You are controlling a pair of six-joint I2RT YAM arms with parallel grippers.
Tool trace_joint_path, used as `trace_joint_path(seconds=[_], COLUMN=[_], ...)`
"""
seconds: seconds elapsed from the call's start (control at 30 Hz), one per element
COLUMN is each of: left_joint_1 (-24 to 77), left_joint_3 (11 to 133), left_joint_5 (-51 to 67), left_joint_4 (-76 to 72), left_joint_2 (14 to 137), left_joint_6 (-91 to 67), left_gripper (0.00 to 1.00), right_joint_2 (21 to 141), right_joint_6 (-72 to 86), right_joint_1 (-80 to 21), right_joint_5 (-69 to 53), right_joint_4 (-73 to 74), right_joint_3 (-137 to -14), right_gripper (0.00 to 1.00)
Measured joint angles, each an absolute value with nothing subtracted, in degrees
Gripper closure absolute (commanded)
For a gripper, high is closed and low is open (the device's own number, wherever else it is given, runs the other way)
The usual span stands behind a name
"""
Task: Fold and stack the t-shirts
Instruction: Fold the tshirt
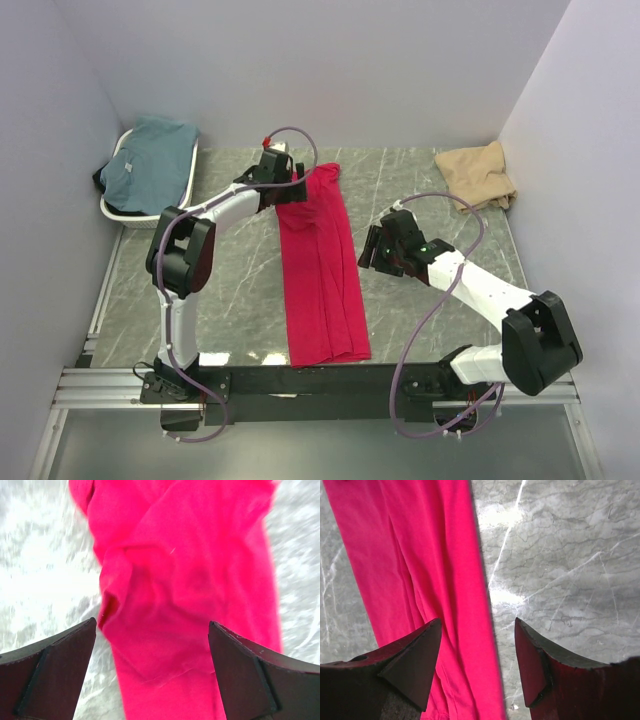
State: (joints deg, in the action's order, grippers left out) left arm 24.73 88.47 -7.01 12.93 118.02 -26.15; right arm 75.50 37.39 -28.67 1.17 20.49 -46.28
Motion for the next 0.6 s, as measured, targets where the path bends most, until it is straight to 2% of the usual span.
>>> trace_joint_path(seconds=[0.27,0.4,0.6], left_joint_1=[24.7,24.7,24.7], left_joint_3=[90.1,96.0,97.9], left_joint_5=[-1.1,1.0,1.2], left_joint_4=[8.6,9.2,9.6], left_joint_2=[118.1,121.3,124.8], left_joint_6=[-26.1,-26.0,-25.7], left_gripper=[0.01,0.01,0.0], right_joint_2=[76.7,77.8,78.6], right_joint_6=[37.4,37.4,37.4], right_joint_1=[-28.7,-28.7,-28.7], right_joint_5=[0.8,0.6,0.6], right_joint_4=[20.1,20.1,20.0], right_joint_3=[-45.5,-45.5,-45.5], right_gripper=[0.33,0.32,0.32])
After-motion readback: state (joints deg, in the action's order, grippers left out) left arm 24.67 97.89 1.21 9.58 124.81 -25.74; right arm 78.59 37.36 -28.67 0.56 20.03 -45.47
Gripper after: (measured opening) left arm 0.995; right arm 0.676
